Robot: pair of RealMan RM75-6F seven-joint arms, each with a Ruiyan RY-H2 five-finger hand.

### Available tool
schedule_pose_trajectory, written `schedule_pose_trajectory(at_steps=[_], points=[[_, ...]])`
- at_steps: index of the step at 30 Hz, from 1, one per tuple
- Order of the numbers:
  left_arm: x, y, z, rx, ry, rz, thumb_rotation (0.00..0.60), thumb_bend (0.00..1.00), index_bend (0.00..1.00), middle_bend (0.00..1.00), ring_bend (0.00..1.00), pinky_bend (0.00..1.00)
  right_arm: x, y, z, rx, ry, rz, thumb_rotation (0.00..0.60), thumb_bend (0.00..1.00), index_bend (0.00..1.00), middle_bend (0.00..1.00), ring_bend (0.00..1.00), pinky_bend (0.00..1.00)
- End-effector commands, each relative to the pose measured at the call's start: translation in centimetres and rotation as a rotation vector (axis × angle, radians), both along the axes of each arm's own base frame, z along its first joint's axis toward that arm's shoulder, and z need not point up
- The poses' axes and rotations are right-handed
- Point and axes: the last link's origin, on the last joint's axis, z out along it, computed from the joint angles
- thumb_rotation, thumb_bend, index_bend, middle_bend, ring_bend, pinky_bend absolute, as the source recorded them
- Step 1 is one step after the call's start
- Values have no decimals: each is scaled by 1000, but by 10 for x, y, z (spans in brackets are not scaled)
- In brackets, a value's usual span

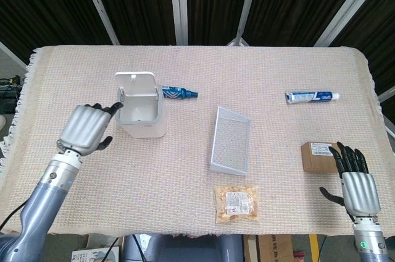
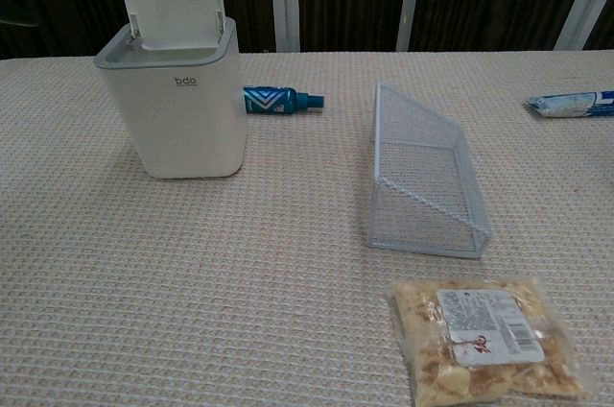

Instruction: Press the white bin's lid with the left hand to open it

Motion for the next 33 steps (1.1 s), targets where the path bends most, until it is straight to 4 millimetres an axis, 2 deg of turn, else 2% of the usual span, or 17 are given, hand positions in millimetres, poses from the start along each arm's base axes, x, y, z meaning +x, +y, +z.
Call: schedule_pose_trajectory(at_steps=[1,6,9,17,20,24,33], points=[[-44,-39,15,98,67,36,600,229,189,254,202,283,1,1,-1,3,4,4,600,141,126,0,29,0],[-76,-85,23,105,23,76,600,172,178,192,116,221,3,2,-3,5,10,5,600,141,132,0,29,0],[-108,-114,31,97,-50,110,600,168,175,180,113,214,3,2,-3,7,11,6,600,142,135,0,29,0],[-184,-165,48,136,-278,109,600,166,175,177,88,196,7,3,-3,20,2,34,600,142,135,0,29,0],[-205,-176,52,172,-299,129,600,166,175,177,88,186,8,4,-2,15,-2,45,600,142,135,0,29,0],[-216,-179,49,210,-296,145,600,166,175,177,79,183,10,6,1,1,-7,57,600,142,135,0,29,0],[-219,-180,46,240,-289,122,600,166,175,177,76,183,13,11,14,-42,-31,72,600,142,135,0,29,0]])
